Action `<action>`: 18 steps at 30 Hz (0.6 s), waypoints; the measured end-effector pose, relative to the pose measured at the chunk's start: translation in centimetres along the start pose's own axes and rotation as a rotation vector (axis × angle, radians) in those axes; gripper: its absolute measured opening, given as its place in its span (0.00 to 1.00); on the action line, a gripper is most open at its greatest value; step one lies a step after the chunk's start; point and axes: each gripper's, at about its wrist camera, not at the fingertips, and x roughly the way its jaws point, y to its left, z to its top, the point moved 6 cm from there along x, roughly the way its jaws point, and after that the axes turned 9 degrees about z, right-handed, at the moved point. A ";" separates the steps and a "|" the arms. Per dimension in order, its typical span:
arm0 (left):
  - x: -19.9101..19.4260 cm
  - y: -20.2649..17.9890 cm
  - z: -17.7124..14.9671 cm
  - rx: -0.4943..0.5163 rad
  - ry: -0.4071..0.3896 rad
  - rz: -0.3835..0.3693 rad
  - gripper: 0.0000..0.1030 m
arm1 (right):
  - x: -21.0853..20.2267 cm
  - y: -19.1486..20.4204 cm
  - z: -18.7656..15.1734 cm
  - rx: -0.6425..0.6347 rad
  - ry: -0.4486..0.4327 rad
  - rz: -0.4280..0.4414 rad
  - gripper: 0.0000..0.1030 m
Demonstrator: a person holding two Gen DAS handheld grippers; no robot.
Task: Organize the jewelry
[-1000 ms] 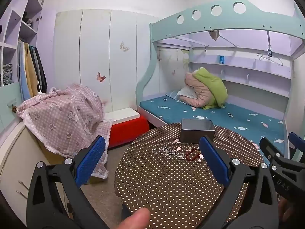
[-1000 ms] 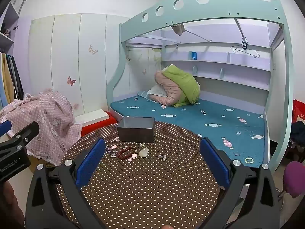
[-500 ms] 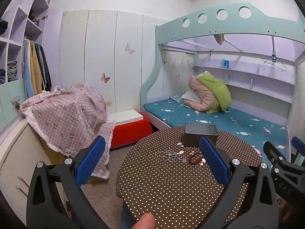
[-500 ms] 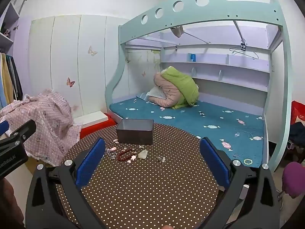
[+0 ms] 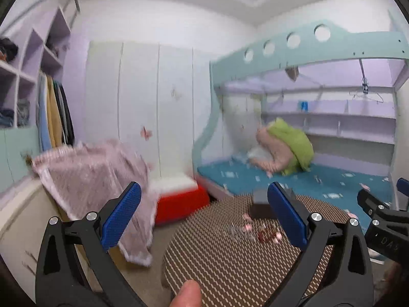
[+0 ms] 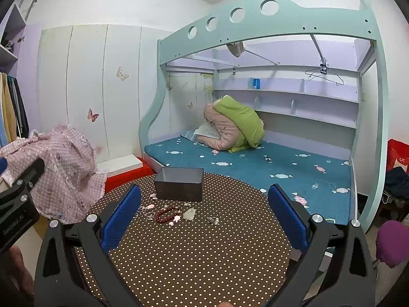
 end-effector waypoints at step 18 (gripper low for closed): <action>1.0 1.8 0.1 -0.068 0.109 -0.059 0.95 | -0.4 0.1 1.6 -0.018 -0.036 -0.006 0.93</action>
